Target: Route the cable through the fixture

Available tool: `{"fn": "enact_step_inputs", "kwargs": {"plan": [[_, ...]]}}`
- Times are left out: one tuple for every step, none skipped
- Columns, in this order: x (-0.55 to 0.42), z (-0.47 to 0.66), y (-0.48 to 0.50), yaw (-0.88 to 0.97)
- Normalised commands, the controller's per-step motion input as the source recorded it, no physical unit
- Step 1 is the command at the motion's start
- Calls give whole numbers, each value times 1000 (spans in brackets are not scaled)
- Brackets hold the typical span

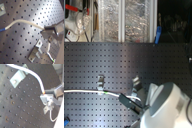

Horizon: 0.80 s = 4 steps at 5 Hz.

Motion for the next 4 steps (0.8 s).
{"fn": "enact_step_inputs", "kwargs": {"plan": [[-95,166,-252,-191],[-202,187,-547,-451],[-368,79,-291,431],[-8,7,-49,-20]]}}
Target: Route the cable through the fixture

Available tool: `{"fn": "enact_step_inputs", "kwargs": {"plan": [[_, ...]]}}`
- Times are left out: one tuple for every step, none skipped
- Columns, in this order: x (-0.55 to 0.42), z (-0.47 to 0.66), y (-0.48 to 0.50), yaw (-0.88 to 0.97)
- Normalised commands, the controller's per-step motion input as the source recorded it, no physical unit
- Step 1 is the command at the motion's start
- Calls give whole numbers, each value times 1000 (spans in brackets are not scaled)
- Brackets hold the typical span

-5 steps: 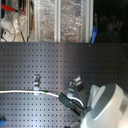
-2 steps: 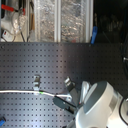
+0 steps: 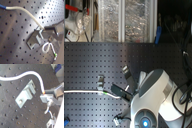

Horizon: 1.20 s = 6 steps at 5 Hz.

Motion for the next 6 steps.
{"fn": "enact_step_inputs", "kwargs": {"plan": [[-394,263,-336,0],[-3,4,-17,0],[-16,74,124,40],[-153,486,194,626],[1,60,0,0],[-265,324,90,754]]}}
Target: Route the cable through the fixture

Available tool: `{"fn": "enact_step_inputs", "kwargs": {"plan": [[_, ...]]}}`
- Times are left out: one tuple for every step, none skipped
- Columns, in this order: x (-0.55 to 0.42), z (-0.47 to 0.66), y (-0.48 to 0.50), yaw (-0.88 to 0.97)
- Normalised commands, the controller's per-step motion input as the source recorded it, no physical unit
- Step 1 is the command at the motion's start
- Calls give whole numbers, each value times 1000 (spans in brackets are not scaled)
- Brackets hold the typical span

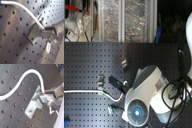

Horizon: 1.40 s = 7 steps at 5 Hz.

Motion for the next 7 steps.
{"fn": "enact_step_inputs", "kwargs": {"plan": [[6,0,9,0],[-86,14,39,0],[-160,-20,175,366],[-207,-110,184,534],[-31,0,-51,-23],[0,182,1,-83],[1,133,1,0]]}}
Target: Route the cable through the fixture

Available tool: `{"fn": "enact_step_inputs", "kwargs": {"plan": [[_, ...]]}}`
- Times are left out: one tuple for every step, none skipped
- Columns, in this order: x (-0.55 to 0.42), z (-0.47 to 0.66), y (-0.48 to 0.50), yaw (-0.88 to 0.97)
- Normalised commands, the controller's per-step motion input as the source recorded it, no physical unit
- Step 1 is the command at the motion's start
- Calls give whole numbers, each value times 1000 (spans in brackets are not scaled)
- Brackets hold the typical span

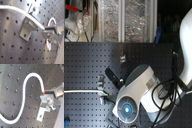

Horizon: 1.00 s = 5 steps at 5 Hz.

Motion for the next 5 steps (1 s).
{"fn": "enact_step_inputs", "kwargs": {"plan": [[-76,672,57,0],[33,-1,50,0],[33,-1,50,0],[0,19,0,0],[-130,235,-405,-214]]}}
